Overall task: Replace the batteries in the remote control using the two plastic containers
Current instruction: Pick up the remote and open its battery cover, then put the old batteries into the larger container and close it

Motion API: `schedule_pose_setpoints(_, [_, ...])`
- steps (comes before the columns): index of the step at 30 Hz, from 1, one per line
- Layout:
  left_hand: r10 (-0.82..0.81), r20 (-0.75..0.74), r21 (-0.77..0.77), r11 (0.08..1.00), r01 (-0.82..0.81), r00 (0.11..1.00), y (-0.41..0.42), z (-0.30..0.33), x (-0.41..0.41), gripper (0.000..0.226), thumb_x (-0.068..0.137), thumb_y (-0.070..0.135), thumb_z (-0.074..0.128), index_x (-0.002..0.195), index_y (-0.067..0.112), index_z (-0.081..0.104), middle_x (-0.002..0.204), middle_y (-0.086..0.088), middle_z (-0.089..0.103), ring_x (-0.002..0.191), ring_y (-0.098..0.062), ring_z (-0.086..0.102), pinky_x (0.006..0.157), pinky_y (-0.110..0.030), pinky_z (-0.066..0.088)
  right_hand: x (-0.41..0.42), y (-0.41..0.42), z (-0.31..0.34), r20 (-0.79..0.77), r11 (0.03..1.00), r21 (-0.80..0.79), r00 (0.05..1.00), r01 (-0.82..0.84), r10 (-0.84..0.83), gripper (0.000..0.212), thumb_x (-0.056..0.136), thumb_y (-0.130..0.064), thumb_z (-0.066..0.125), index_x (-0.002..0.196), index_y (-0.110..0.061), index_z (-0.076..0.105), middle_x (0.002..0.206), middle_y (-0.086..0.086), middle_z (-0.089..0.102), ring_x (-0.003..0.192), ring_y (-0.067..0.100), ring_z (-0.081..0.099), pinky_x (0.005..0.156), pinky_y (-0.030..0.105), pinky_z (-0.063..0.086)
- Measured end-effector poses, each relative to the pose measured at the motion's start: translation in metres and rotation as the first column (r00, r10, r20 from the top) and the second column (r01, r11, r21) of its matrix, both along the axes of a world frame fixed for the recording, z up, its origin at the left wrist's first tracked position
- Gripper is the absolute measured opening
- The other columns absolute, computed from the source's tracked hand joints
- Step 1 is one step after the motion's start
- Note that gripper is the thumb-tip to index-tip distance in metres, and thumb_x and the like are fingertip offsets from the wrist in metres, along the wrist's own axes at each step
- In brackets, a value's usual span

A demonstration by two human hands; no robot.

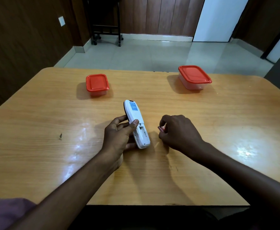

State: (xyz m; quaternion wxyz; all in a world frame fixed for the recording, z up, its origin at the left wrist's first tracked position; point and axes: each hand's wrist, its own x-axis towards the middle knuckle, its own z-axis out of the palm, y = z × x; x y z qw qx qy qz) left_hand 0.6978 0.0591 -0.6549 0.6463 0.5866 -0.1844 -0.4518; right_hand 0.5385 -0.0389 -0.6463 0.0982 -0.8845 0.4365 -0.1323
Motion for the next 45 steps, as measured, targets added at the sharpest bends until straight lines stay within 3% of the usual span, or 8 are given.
schedule_pose_setpoints(11, [-0.103,0.207,0.18,0.981,0.066,0.973,0.0,0.002,0.001,0.037,0.081,0.018,0.083,0.116,0.012,0.071,0.086,-0.007,0.08,0.07,-0.021,0.078,0.06,-0.036,0.064,0.002,-0.007,-0.005,-0.091,1.0,-0.015,0.996,0.01,-0.011,0.013,0.078,-0.018,0.062,0.074,-0.012,0.073,0.077,0.003,0.071,0.074,0.027,0.067,0.065,0.039,0.058])
schedule_pose_setpoints(15, [-0.166,0.463,0.289,0.957,0.029,0.871,0.002,0.006,0.006,0.029,0.079,0.027,0.085,0.104,0.015,0.074,0.068,-0.011,0.077,0.053,-0.022,0.073,0.046,-0.025,0.056,0.0,-0.004,0.005,-0.045,1.0,-0.006,0.999,0.03,-0.03,0.015,0.083,-0.027,0.065,0.076,-0.016,0.073,0.077,-0.001,0.073,0.075,0.022,0.067,0.064,0.033,0.055])
schedule_pose_setpoints(20, [-0.227,0.6,0.342,0.94,0.011,0.767,0.001,0.008,0.014,0.024,0.085,0.038,0.076,0.074,0.016,0.076,0.052,-0.004,0.068,0.043,-0.02,0.063,0.047,-0.026,0.053,-0.003,-0.015,0.014,0.053,0.995,-0.05,0.995,0.086,-0.084,0.018,0.086,-0.027,0.064,0.081,-0.014,0.075,0.077,-0.001,0.074,0.076,0.019,0.066,0.064,0.031,0.05])
schedule_pose_setpoints(24, [-0.324,0.847,0.376,0.925,-0.045,0.423,-0.001,0.008,0.026,0.019,0.09,0.04,0.065,0.101,0.029,0.076,0.089,0.009,0.072,0.089,-0.017,0.067,0.068,-0.026,0.046,-0.004,-0.056,0.015,0.14,0.98,-0.143,0.983,0.139,-0.119,0.019,0.086,-0.028,0.068,0.09,-0.011,0.075,0.089,0.007,0.074,0.085,0.028,0.067,0.07,0.034,0.049])
schedule_pose_setpoints(28, [-0.44,0.883,0.45,0.893,-0.029,0.164,-0.001,0.006,0.034,0.052,0.095,0.034,0.059,0.145,0.029,0.049,0.147,0.004,0.052,0.137,-0.019,0.043,0.106,-0.035,0.04,-0.003,-0.117,0.016,0.127,0.958,-0.226,0.98,0.179,-0.153,0.026,0.086,-0.022,0.068,0.106,-0.006,0.072,0.107,0.016,0.072,0.098,0.037,0.067,0.078,0.039,0.053])
schedule_pose_setpoints(31, [-0.548,0.83,0.552,0.833,-0.023,0.105,-0.002,0.005,0.038,0.058,0.098,0.035,0.054,0.153,0.027,0.038,0.161,0.003,0.035,0.147,-0.018,0.032,0.114,-0.036,0.033,-0.003,-0.157,0.017,-0.003,0.942,-0.257,0.974,0.218,-0.226,0.041,0.083,-0.012,0.066,0.123,0.001,0.063,0.122,0.024,0.063,0.114,0.042,0.057,0.088,0.046,0.053])
schedule_pose_setpoints(35, [-0.599,0.798,0.602,0.798,-0.039,0.058,-0.004,0.005,0.041,0.05,0.1,0.038,0.047,0.148,0.024,0.045,0.159,0.002,0.038,0.145,-0.018,0.035,0.112,-0.035,0.034,-0.006,-0.191,0.01,-0.233,0.944,-0.233,0.929,0.232,-0.286,0.052,0.085,-0.004,0.066,0.134,0.007,0.05,0.134,0.028,0.053,0.125,0.043,0.049,0.098,0.048,0.048])
schedule_pose_setpoints(45, [-0.593,0.806,0.592,0.804,-0.053,0.0,-0.003,0.005,0.041,0.046,0.1,0.038,0.047,0.143,0.023,0.05,0.151,0.0,0.045,0.14,-0.021,0.041,0.108,-0.038,0.038,0.013,-0.176,0.001,-0.193,0.848,-0.505,0.936,0.162,-0.294,0.032,0.083,0.007,0.06,0.115,0.006,0.062,0.113,0.027,0.063,0.107,0.046,0.057,0.086,0.052,0.049])
